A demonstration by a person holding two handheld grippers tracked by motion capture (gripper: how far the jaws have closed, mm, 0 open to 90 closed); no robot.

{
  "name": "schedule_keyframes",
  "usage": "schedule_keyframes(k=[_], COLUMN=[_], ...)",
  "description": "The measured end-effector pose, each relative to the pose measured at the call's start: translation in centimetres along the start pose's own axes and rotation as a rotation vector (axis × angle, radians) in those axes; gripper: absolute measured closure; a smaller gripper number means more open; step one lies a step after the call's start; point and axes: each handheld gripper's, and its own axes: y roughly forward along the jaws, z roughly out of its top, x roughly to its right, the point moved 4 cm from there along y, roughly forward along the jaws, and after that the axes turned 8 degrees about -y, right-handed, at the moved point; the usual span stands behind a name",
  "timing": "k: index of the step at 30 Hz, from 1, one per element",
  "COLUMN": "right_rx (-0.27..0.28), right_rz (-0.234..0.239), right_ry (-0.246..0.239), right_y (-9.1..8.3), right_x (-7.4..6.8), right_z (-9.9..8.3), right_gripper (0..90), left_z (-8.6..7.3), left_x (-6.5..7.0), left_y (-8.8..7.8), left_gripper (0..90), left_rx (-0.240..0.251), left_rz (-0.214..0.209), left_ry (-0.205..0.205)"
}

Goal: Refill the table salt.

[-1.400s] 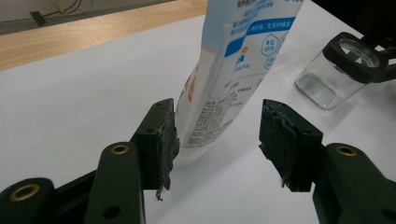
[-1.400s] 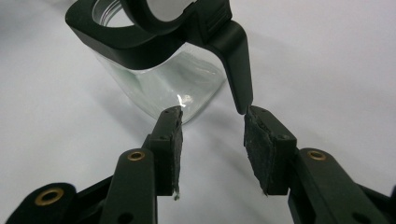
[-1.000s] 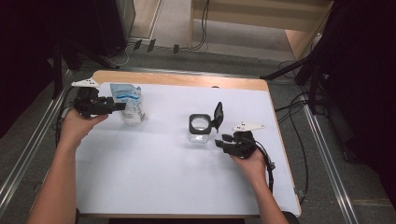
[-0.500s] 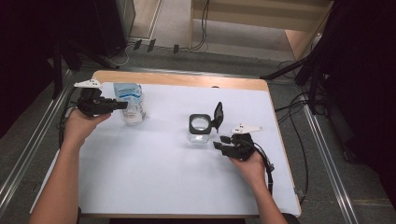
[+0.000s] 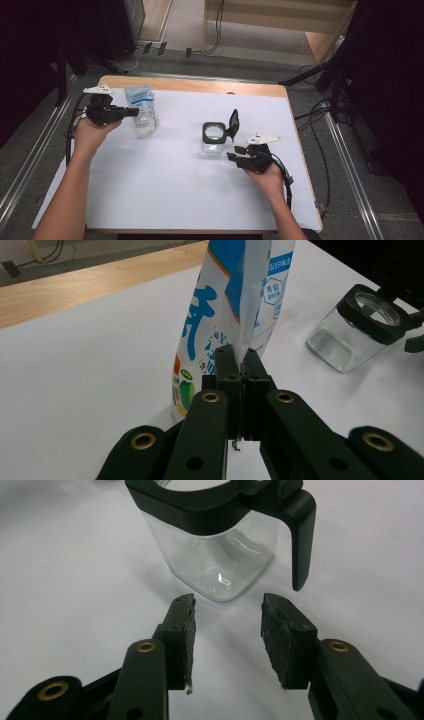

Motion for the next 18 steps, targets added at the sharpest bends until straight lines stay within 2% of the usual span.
schedule_keyframes(k=[11, 14, 18], right_rx=[0.012, 0.025, 0.044], right_rz=[0.042, 0.053, 0.075], right_ry=[-0.025, -0.026, -0.057], right_y=[-0.2, -0.2, 0.0], right_x=[-2.0, -2.8, -4.1], right_z=[0.6, 0.8, 1.4], right_gripper=[60.9, 61.3, 61.7], left_z=[0.8, 0.8, 0.7], left_x=[1.9, 2.3, 2.9], left_y=[-1.5, -1.7, -1.5], left_gripper=[90.0, 90.0, 90.0], left_rx=[0.031, 0.027, 0.012], left_rz=[-0.046, -0.054, -0.052], left_ry=[-0.007, -0.009, 0.001])
